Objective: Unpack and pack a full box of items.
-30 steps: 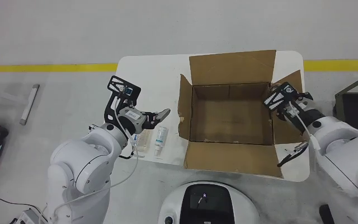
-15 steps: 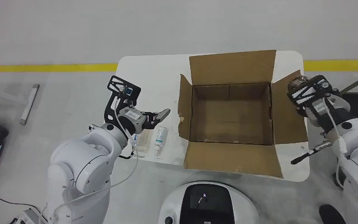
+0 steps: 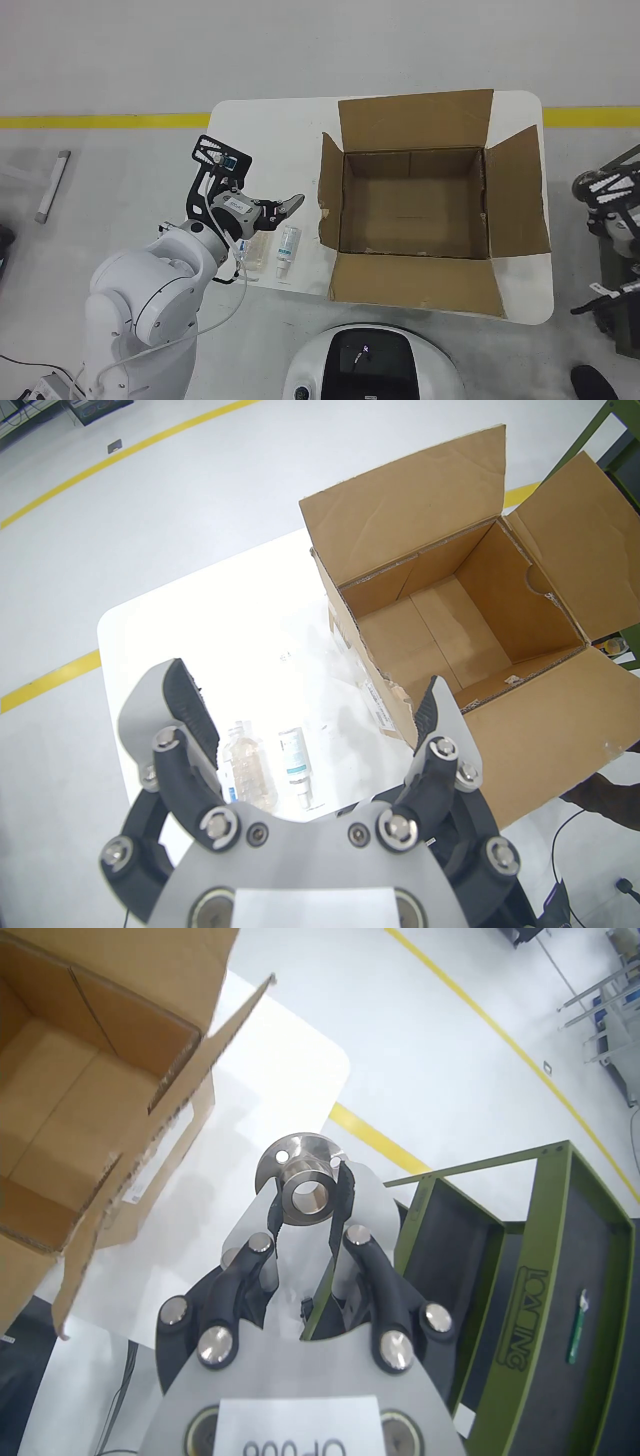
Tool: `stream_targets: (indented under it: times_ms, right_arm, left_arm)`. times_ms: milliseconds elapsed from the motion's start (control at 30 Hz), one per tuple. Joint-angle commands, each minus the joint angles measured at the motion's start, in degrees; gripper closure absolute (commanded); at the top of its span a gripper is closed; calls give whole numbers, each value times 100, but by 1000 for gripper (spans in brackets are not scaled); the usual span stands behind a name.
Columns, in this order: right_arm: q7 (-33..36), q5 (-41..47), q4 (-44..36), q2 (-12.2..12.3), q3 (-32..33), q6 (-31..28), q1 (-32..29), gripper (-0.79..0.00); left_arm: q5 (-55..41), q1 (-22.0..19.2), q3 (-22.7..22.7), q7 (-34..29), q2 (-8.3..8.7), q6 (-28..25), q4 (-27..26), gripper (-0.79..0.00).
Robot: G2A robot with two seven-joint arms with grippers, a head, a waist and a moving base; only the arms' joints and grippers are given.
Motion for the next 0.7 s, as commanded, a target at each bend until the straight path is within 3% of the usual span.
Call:
stream_targets:
  times_ms: [0, 367, 667]
  right_arm:
    - [-48, -38, 30, -7, 39, 18, -220, 0]
    - [-323, -433, 495, -42, 73, 272, -1109, 0]
    - [-488, -523, 897, -62, -468, 398, -1412, 0]
  left_arm:
    - [0, 0, 0, 0, 0, 0, 0, -785]
    - [0, 0, 0, 0, 0, 0, 0, -785]
    - [0, 0, 0, 0, 0, 0, 0, -785]
